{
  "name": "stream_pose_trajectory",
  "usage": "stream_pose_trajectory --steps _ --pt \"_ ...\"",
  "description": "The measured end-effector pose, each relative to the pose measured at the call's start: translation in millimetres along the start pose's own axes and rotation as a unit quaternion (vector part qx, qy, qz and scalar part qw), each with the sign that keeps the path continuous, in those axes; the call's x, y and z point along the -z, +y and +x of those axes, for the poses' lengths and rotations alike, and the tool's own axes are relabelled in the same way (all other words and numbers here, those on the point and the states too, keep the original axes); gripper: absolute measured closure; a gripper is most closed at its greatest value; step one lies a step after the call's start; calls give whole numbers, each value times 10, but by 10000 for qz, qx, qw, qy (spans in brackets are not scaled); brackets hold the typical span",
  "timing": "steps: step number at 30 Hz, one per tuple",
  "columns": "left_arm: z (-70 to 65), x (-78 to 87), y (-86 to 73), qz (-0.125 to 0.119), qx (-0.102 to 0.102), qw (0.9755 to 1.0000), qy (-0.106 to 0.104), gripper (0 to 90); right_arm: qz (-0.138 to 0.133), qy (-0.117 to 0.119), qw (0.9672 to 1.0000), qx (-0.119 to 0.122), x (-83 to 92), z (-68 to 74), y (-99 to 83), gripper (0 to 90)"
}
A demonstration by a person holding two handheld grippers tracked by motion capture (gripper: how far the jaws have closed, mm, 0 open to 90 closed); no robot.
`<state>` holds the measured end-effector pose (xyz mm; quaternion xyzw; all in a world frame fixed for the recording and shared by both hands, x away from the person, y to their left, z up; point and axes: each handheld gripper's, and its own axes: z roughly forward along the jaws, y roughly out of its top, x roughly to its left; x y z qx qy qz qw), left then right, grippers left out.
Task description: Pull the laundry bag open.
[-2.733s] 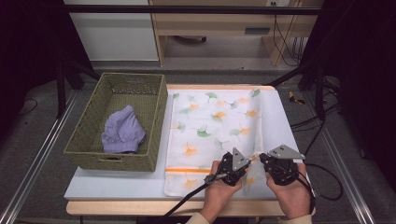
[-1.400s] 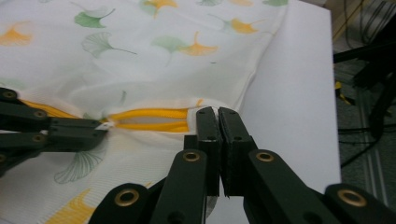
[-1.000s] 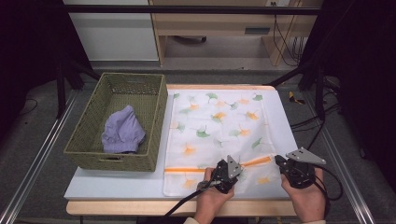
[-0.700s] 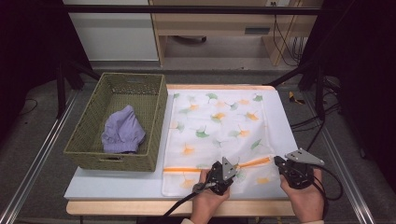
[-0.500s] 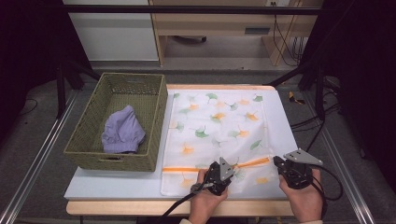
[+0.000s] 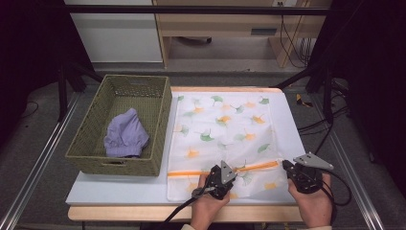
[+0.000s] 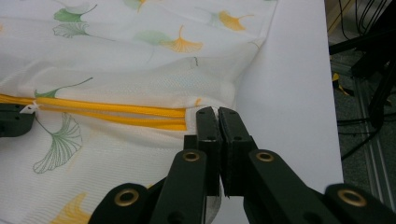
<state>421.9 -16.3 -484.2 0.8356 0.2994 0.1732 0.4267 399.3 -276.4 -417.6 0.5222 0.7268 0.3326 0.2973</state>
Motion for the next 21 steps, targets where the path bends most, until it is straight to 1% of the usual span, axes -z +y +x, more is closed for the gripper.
stream_pose_trajectory --steps 2,8,9,10,11,16,18,20,21 --pt "28 21 -15 24 20 10000 27 900 18 -12 10000 -7 -6 -15 -10 884" --pt "97 75 -67 -18 145 9999 93 900 45 -21 10000 -16 -25 -33 -23 884" --pt "106 87 -73 0 107 9999 123 900 39 -20 10000 -24 -26 -28 -22 884" --pt "115 99 -80 -2 116 9998 142 900 35 -24 10000 -27 -26 -28 -21 884" --pt "126 111 -90 -26 160 9998 137 900 34 -26 10000 -30 -25 -30 -20 884" --pt "185 186 -128 -84 200 9995 228 900 26 -36 10000 -59 -21 -30 -29 884" --pt "220 220 -149 -141 275 9992 245 900 25 -25 10000 -63 -21 -28 -35 883" --pt "248 247 -165 -110 296 9991 278 900 19 -34 10000 -40 -24 -25 -38 884" --pt "256 252 -177 -137 330 9990 278 900 21 -42 10000 -50 -25 -25 -39 883"
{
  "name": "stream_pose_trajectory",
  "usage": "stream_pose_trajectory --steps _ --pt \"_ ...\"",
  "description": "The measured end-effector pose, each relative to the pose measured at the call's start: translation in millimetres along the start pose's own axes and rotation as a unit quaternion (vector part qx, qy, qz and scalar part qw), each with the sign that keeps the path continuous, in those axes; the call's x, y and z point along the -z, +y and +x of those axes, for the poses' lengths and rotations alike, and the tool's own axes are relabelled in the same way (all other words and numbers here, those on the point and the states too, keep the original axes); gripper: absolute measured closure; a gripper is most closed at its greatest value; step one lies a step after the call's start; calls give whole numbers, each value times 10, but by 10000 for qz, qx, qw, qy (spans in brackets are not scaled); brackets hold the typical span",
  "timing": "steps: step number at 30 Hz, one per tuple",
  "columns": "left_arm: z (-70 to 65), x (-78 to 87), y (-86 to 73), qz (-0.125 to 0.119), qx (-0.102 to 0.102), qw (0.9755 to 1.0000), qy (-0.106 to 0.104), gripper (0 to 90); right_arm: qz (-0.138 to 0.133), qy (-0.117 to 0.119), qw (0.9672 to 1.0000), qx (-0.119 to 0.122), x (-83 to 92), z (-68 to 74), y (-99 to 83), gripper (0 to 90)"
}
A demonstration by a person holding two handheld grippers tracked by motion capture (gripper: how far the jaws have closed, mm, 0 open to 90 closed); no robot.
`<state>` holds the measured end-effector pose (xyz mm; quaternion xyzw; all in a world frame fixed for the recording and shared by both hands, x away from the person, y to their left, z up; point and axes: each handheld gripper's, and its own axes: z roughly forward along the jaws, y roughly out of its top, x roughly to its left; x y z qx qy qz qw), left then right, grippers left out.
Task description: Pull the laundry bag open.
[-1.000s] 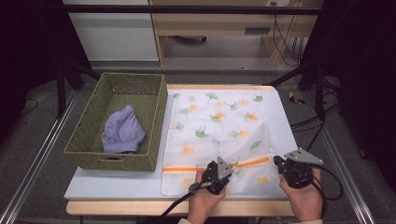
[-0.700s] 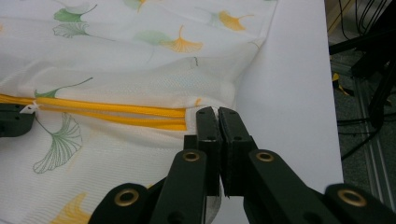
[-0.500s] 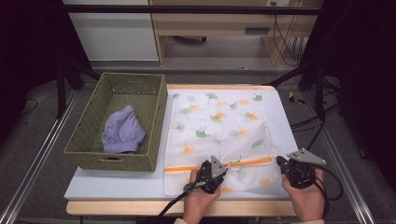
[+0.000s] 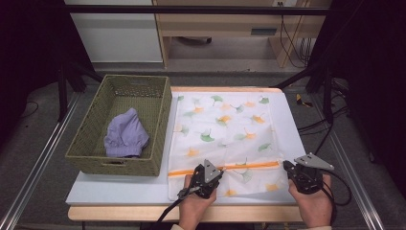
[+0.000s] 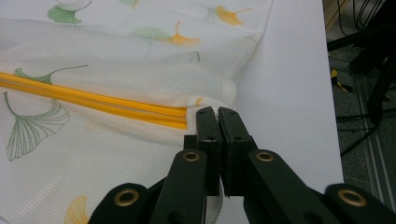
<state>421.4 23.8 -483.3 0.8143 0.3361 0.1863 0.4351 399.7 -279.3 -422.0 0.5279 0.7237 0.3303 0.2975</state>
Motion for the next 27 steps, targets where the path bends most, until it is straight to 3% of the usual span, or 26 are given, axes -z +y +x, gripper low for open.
stream_pose_trajectory --steps 8,27 --pt "67 51 -59 -36 141 9999 26 900 -2 -13 10000 -23 5 -7 -8 884" --pt "80 96 -81 -83 174 9998 23 900 -38 37 10000 -40 13 8 -14 884"
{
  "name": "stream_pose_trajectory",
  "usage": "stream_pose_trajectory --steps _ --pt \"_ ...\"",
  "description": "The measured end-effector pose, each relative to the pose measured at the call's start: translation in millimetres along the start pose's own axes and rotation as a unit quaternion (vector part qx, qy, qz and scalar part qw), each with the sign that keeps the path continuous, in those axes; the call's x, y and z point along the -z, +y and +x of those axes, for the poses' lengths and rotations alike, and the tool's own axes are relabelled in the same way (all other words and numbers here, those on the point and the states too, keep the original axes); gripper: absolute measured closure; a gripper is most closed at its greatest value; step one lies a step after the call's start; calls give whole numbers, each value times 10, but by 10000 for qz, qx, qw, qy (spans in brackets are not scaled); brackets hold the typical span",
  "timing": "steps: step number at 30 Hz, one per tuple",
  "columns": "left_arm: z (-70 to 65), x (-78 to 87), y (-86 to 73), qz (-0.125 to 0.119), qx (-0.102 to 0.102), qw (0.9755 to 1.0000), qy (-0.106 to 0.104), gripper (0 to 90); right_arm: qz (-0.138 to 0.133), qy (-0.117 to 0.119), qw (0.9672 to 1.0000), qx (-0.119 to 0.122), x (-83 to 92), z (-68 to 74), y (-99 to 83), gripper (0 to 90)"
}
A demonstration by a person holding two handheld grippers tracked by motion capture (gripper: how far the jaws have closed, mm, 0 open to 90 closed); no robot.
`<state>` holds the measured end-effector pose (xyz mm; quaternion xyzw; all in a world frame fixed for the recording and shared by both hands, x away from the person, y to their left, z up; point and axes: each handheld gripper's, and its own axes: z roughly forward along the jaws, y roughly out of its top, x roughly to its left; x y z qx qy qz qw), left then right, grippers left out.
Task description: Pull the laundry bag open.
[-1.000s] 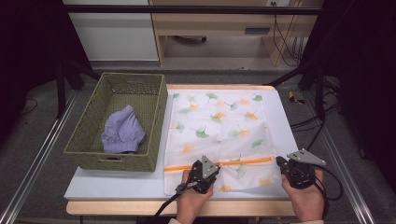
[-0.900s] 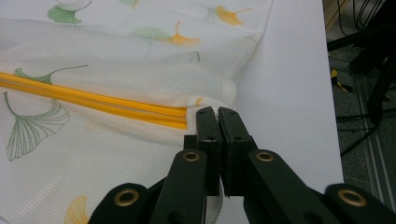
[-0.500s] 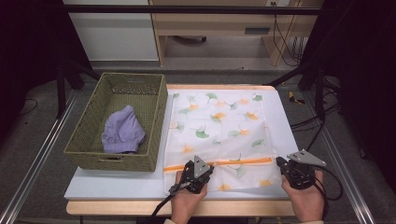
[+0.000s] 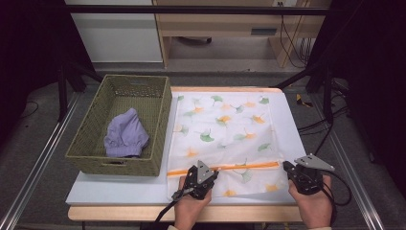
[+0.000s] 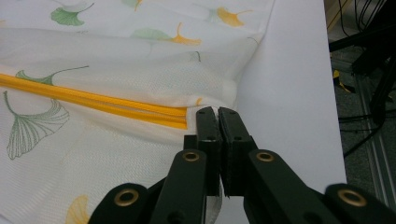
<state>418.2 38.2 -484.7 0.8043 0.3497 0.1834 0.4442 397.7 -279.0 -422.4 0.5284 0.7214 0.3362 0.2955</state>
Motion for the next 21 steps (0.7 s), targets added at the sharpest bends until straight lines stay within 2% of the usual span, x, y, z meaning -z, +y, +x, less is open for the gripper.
stream_pose_trajectory --steps 11,17,21 --pt "65 42 -41 -12 135 9999 44 900 21 -25 10000 -41 -4 -10 -29 883" --pt "83 89 -73 -26 141 9999 97 900 25 -22 10000 -42 -12 -5 -39 883" --pt "127 122 -100 -49 242 9996 149 900 19 -36 10000 -48 -12 -5 -57 883"
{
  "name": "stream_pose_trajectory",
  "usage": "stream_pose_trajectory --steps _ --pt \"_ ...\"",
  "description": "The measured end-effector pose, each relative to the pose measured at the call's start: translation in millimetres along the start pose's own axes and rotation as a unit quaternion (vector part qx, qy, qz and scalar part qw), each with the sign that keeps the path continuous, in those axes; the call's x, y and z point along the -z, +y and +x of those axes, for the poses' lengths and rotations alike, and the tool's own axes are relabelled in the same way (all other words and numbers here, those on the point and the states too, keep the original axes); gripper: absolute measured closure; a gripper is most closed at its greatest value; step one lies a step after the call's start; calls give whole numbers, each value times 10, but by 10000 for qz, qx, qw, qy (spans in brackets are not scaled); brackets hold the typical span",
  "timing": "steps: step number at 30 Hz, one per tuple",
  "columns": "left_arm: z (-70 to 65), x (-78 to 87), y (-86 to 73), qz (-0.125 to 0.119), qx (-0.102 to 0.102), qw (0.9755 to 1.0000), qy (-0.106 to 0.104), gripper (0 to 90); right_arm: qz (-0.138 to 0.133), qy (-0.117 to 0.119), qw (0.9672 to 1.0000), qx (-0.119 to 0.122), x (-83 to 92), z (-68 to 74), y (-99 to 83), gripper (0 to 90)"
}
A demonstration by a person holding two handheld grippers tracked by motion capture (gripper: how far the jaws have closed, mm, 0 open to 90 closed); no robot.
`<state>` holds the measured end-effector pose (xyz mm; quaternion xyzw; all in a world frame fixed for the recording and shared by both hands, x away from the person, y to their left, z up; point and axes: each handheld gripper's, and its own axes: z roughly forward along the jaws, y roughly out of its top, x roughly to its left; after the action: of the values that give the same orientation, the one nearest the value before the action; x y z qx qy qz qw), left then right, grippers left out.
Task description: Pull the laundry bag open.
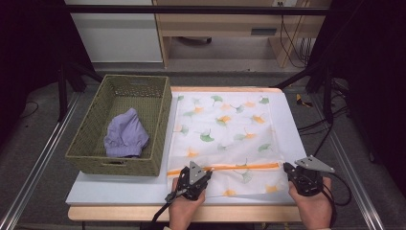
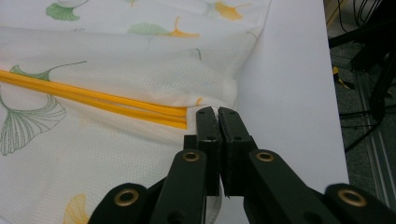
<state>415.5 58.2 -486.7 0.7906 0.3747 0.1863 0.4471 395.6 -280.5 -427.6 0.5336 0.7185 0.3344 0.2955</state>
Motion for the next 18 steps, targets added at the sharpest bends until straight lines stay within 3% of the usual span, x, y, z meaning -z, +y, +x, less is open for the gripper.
stream_pose_trajectory --steps 6,18 --pt "32 62 -27 -35 20 9999 96 900 -49 73 9998 -155 -22 -13 -74 883" --pt "152 242 -129 -128 201 9993 304 900 -140 -33 9998 -114 -14 30 -157 883"
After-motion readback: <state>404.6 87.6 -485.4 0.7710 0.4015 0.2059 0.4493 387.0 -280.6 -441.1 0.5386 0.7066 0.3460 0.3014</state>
